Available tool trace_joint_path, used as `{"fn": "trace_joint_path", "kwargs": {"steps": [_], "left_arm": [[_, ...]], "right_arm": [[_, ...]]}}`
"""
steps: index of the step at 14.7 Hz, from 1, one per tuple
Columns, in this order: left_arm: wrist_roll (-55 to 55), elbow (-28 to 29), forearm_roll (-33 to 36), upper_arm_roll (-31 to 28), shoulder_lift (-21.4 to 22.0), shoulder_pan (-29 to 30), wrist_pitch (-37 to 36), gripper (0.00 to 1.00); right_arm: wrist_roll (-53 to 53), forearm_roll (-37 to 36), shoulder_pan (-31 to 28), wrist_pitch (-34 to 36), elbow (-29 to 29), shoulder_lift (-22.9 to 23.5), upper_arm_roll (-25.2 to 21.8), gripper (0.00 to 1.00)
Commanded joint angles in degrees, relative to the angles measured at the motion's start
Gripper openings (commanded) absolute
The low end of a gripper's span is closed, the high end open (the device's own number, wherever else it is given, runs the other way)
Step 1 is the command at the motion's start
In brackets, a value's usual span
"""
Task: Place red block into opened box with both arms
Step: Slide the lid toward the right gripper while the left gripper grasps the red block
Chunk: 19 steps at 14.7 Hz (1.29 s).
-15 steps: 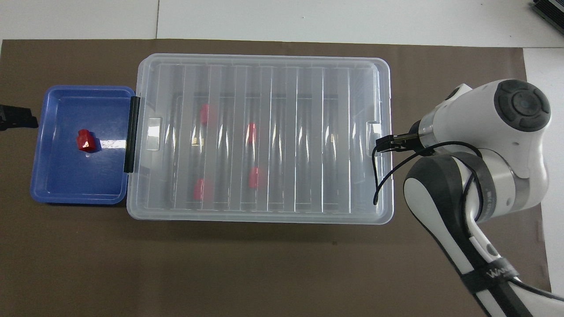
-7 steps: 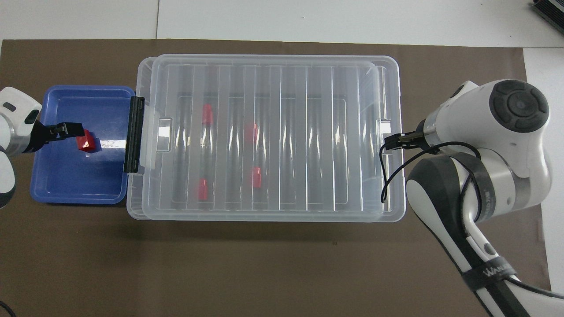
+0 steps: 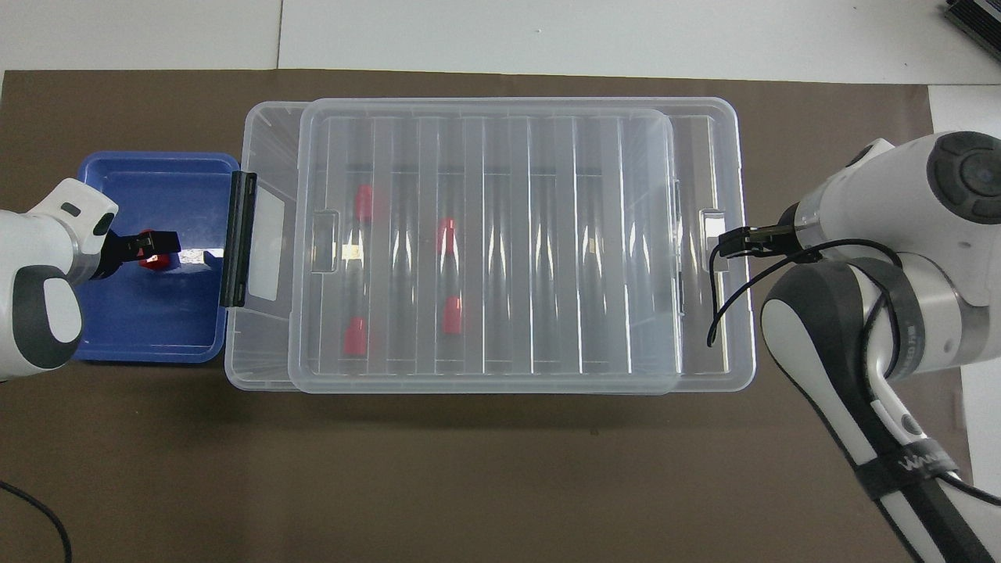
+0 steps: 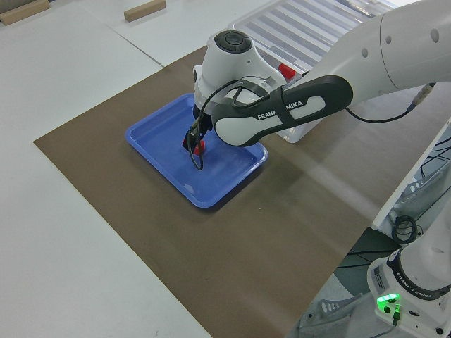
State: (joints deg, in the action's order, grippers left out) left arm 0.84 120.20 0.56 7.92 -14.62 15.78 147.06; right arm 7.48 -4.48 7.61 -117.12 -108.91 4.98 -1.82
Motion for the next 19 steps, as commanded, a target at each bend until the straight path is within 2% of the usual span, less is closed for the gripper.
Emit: {"fn": "trace_joint_path", "kwargs": {"steps": [1, 3, 4, 6, 9, 11, 13, 19], "left_arm": [[-1.3, -0.5, 3.5, 0.2, -2.0, 1.0, 3.1, 1.00], [-1.2, -0.6, 3.5, 0.2, -2.4, 1.2, 3.5, 1.00], [-1.1, -0.6, 3.5, 0.2, -2.4, 1.2, 3.5, 0.96], [-0.8, -0.6, 3.5, 0.2, -2.4, 1.2, 3.3, 0.62], [-0.7, -0.6, 3.5, 0.1, -2.3, 1.3, 2.7, 0.03], [-0.6, -0.7, 3.5, 0.2, -2.3, 1.4, 2.5, 0.00], [-0.4, -3.0, 3.1, 0.2, -2.4, 1.3, -1.2, 0.00], [8.1, -21.0, 3.0, 0.9, -0.1, -1.3, -29.6, 0.00]], "right_arm": [[1.1, -2.2, -2.1, 0.6, 0.6, 0.0, 0.4, 1.00], [1.1, -2.2, -3.5, 1.2, 0.6, -0.1, 0.4, 1.00], [1.2, -2.2, -4.1, 1.4, 0.6, -0.1, 0.4, 1.00], [1.1, -2.3, -4.9, 2.2, 0.6, -0.2, 0.3, 1.00], [1.1, -2.8, -6.1, 2.9, 0.7, -0.8, 0.2, 1.00], [1.0, -3.5, -6.7, 3.4, 0.7, -1.0, 0.2, 1.00], [-0.7, -3.7, -7.8, 3.4, 0.7, -1.3, 0.3, 1.00], [-1.3, -3.8, -8.7, 3.5, 0.7, -1.3, 0.2, 1.00]]}}
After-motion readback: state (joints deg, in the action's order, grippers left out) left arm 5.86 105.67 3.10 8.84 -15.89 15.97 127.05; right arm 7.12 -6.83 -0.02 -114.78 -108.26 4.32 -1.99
